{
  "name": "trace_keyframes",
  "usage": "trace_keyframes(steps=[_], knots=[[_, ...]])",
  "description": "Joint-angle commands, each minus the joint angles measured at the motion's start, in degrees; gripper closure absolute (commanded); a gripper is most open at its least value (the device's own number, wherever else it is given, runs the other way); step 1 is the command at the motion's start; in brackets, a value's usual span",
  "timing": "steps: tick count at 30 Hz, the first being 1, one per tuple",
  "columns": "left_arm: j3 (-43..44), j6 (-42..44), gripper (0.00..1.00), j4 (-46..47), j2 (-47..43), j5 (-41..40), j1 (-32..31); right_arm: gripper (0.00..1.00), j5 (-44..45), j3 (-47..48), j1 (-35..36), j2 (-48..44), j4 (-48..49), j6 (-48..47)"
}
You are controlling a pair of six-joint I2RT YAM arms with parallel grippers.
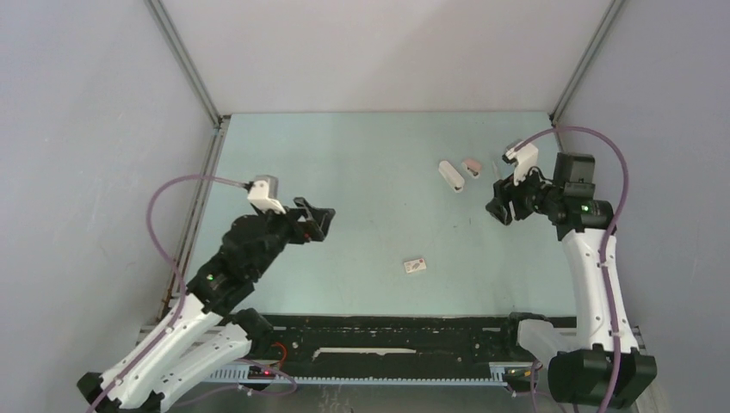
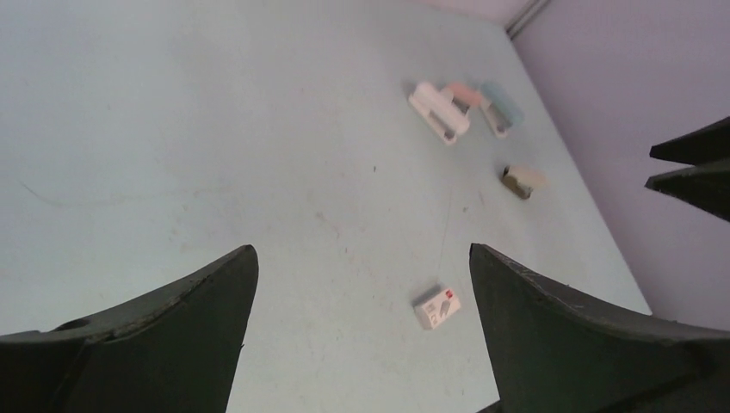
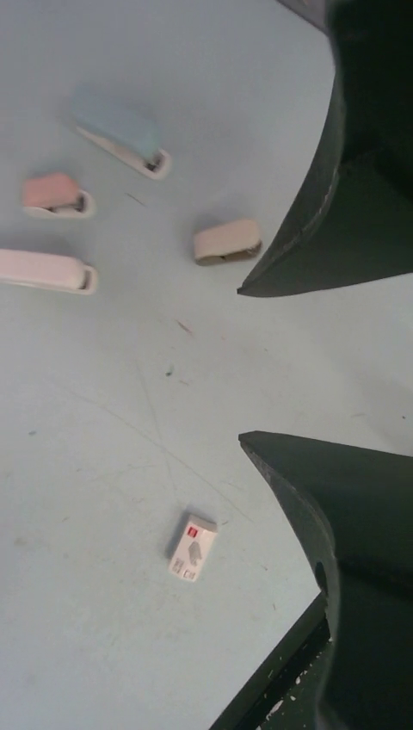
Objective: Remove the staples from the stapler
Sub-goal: Reset both arms
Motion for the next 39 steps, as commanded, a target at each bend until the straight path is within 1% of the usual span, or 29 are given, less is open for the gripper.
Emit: trace_keyframes(steps=[1,4,5,6,8,10,12,14,18,21,23,26,33,39], knots=[[11.5,8.2,0.00,-11.4,0.0,4.3,4.8,0.28,-9.4,6.7,-1.4,-2.8,-4.1,-2.1],[18.0,14.6,0.00,-16.3,1.2,5.4,8.7,0.15,-15.2,9.3,-1.9,-4.4,-3.6,1.3],[19.3,16.6,0.00,-17.2,1.5,5.2,10.1,0.05,-17.1,9.4,-1.9,-5.1,-2.5,3.6],[19.7,18.4,0.00,-17.8,1.7,5.1,11.5,0.01,-19.0,9.5,-1.9,-5.5,-1.0,6.6],[18.5,21.6,0.00,-17.2,1.4,5.1,14.5,0.00,-25.1,9.6,-2.3,-5.9,1.4,12.2],[15.4,23.4,0.00,-15.0,0.7,5.7,16.9,0.00,-31.8,9.5,-3.2,-6.0,3.1,16.1],[12.6,24.0,0.00,-13.2,-0.1,5.8,17.2,0.00,-38.4,7.6,-5.3,-6.2,7.4,19.4],[10.2,24.4,0.00,-11.5,-1.0,7.2,17.3,0.00,-41.4,5.1,-7.7,-6.6,11.3,22.6],[8.2,25.2,0.00,-9.6,-1.3,7.1,17.5,0.00,-42.6,-0.9,-10.9,-8.1,21.4,30.2],[7.5,25.3,0.00,-9.3,-0.6,8.2,17.5,0.00,-46.5,-5.9,-13.9,-9.6,30.3,35.1],[7.5,25.5,0.00,-9.5,-0.3,8.2,17.6,0.00,-48.5,-7.2,-15.1,-9.4,31.3,35.0],[7.3,25.6,0.00,-9.6,-0.9,8.5,18.4,0.00,-49.1,-8.6,-15.2,-9.3,31.4,34.9],[6.5,25.4,0.00,-9.5,-1.6,10.0,20.2,0.00,-44.8,-9.3,-15.2,-8.5,35.0,42.5],[6.3,25.3,0.00,-9.6,-1.8,10.6,20.8,0.00,-42.3,-9.3,-15.2,-8.1,35.4,44.5]])
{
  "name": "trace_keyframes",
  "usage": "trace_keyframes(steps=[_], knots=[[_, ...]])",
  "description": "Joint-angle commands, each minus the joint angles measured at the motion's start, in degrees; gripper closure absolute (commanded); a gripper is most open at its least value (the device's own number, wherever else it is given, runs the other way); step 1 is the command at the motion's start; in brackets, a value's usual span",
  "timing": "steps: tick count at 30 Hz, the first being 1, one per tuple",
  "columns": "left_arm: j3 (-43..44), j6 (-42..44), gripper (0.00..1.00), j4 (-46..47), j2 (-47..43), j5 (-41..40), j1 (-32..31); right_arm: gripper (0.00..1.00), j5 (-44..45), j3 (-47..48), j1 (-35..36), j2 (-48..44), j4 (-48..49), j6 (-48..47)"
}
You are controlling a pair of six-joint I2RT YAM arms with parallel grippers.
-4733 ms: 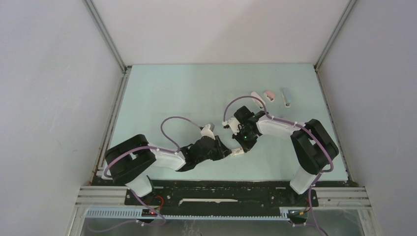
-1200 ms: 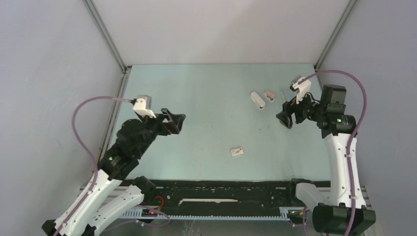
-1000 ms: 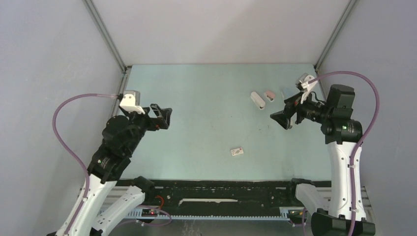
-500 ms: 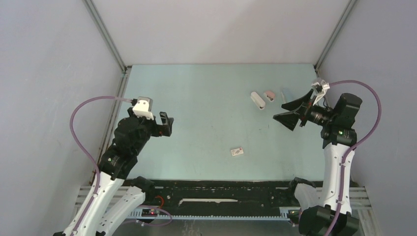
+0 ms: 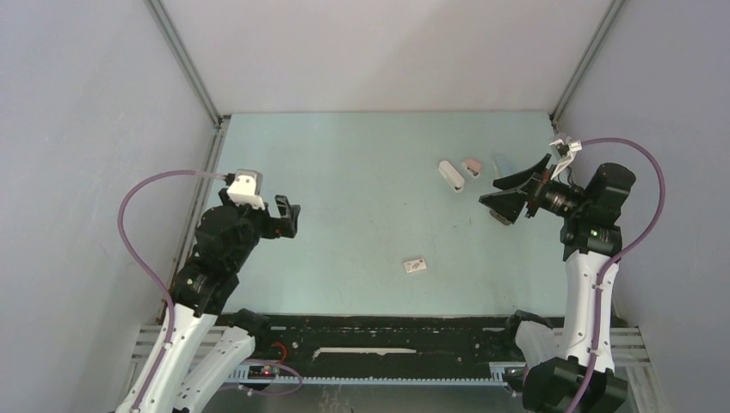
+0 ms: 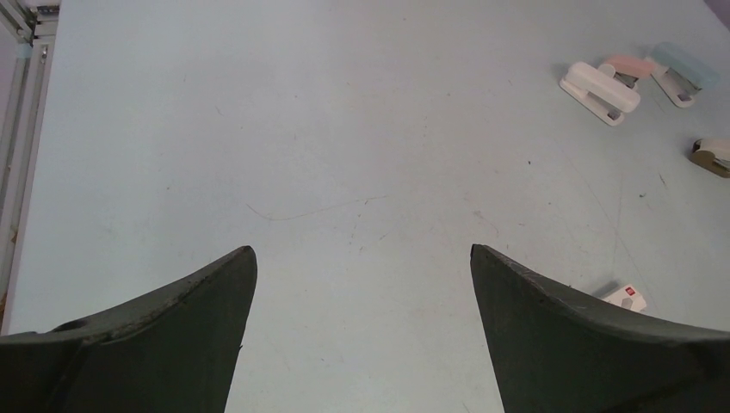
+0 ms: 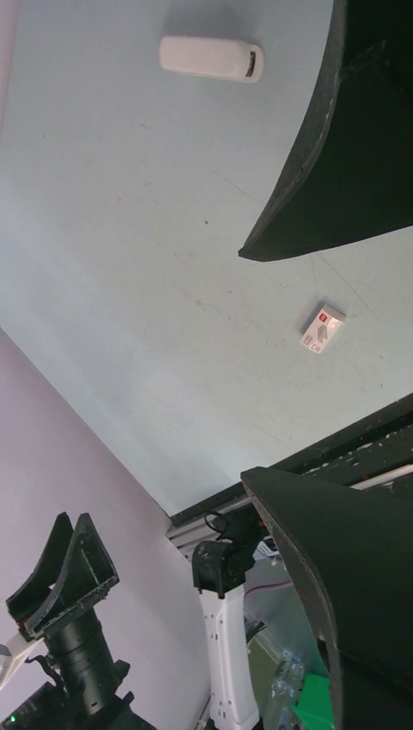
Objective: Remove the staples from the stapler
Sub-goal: Reset both arms
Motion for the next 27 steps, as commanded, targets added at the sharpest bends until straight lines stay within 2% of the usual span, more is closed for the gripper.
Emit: trace_keyframes(steps=[1,27], knots=[[-1.7,1.1,0.00,2.2,-0.7,1.5,0.8,0.00,1.8,0.2,-0.3,0.0,2.7,3.6],[-2.6,0.8,0.00,2.9,-0.9,3.0,2.3,0.00,2.9,0.2,-0.1,-0.3,3.5,6.1]])
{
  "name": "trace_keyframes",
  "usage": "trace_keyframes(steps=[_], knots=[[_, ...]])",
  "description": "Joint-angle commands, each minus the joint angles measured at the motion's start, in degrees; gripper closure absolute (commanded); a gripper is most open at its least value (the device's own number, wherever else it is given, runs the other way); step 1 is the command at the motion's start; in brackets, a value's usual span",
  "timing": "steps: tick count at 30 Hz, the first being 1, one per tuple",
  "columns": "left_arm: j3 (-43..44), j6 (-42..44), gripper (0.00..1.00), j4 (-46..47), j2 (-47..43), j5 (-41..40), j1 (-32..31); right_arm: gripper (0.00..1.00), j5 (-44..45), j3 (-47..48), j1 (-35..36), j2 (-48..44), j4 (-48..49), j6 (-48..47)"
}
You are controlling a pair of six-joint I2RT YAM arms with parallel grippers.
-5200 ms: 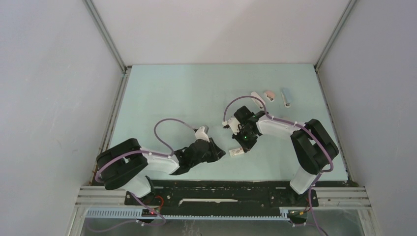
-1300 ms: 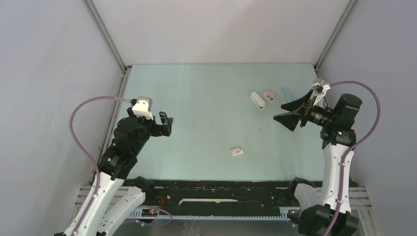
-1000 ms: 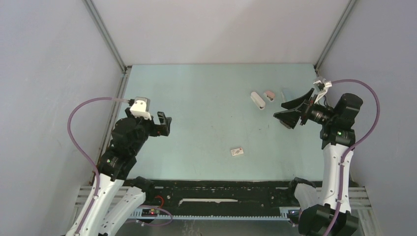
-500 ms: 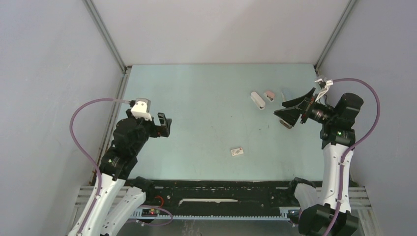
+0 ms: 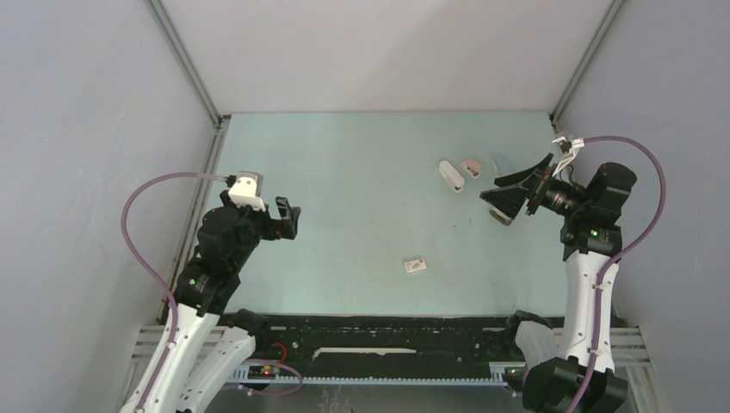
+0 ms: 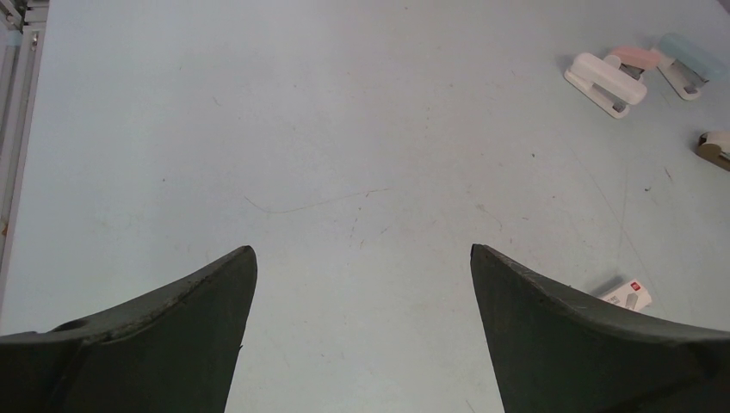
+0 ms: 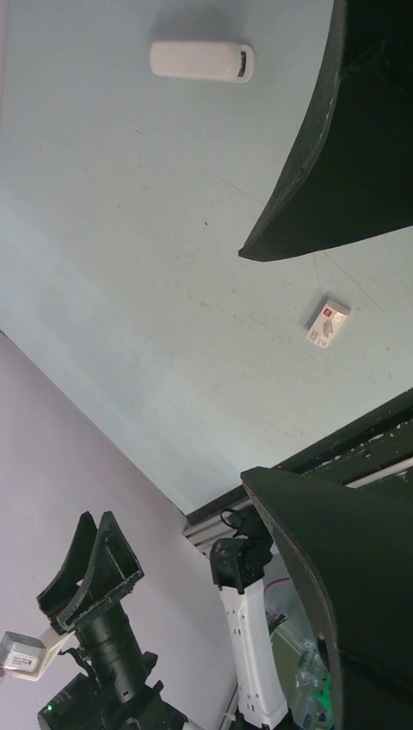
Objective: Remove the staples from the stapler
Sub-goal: Reset both arms
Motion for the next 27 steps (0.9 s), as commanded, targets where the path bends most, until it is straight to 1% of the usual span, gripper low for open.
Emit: trace_keyframes(steps=[1,9,15,27], knots=[[-0.7,0.8,0.00,2.2,-0.5,1.1,0.6,0.00,0.4,0.2,-0.1,-0.2,1.8,1.8],[-0.7,0.6,0.00,2.2,-0.5,0.9,0.6,0.00,2.4,0.2,-0.2,0.1,2.6,4.1],[-0.7,0.7,0.00,2.2,-0.7,1.0,0.7,0.00,5.5,0.2,-0.4,0.1,4.8,8.3],[-0.8,0.7,0.00,2.2,-1.0,0.9,0.7,0.00,5.7,0.2,-0.7,-0.3,4.6,8.3]])
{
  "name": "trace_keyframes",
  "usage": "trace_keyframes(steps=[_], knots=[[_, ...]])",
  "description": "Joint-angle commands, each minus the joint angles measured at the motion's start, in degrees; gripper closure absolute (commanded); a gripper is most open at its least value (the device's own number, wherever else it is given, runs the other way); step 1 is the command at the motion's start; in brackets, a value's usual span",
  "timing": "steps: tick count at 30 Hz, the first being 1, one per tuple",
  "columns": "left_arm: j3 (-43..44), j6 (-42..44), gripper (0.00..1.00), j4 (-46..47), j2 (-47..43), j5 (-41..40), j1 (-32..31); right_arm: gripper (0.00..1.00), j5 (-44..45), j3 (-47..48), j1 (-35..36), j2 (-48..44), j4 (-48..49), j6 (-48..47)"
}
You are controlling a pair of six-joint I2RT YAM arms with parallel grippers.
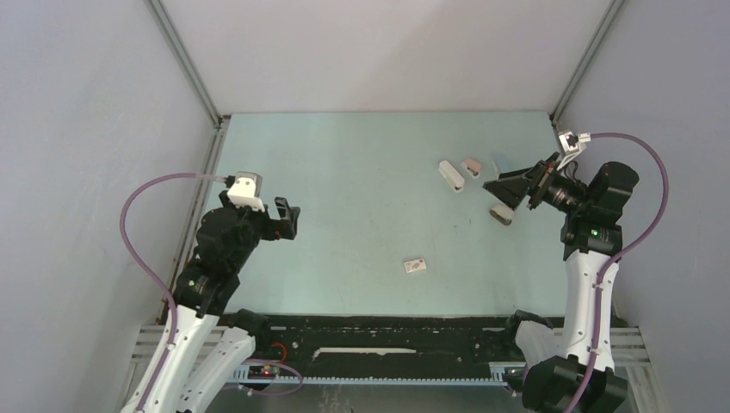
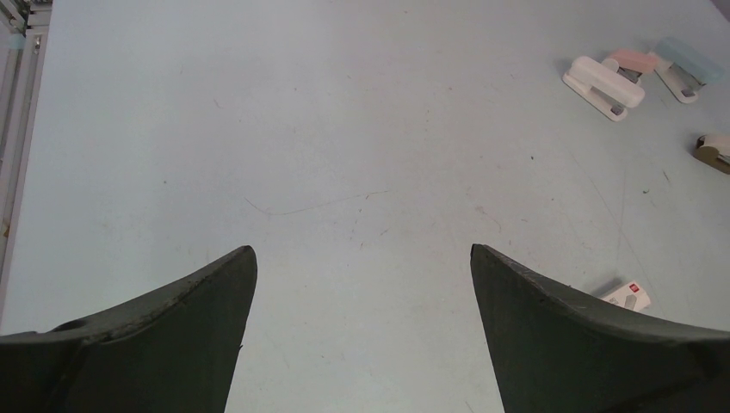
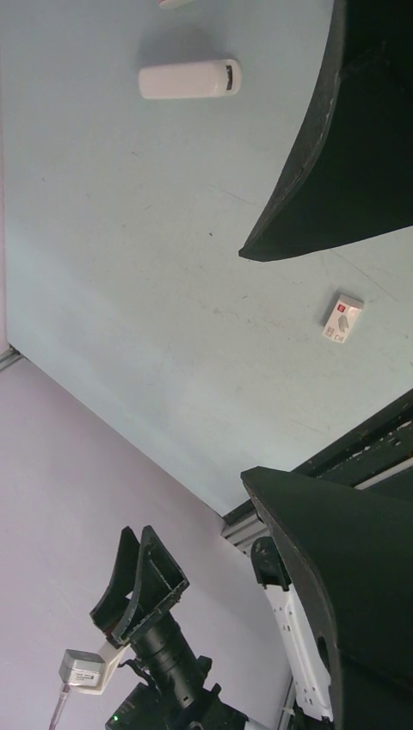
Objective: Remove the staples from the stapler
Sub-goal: Reset both arms
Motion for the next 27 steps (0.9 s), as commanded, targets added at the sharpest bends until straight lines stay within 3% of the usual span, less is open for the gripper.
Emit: trace_keyframes(steps=[1,27], knots=[[-0.8,0.7,0.00,2.1,-0.6,0.9,0.7,0.00,0.5,0.2,-0.4,-0.6,1.6,1.1],[-0.8,0.8,0.00,2.1,-0.6,1.1,0.7,0.00,-0.1,0.2,-0.4,-0.6,1.5,0.5]])
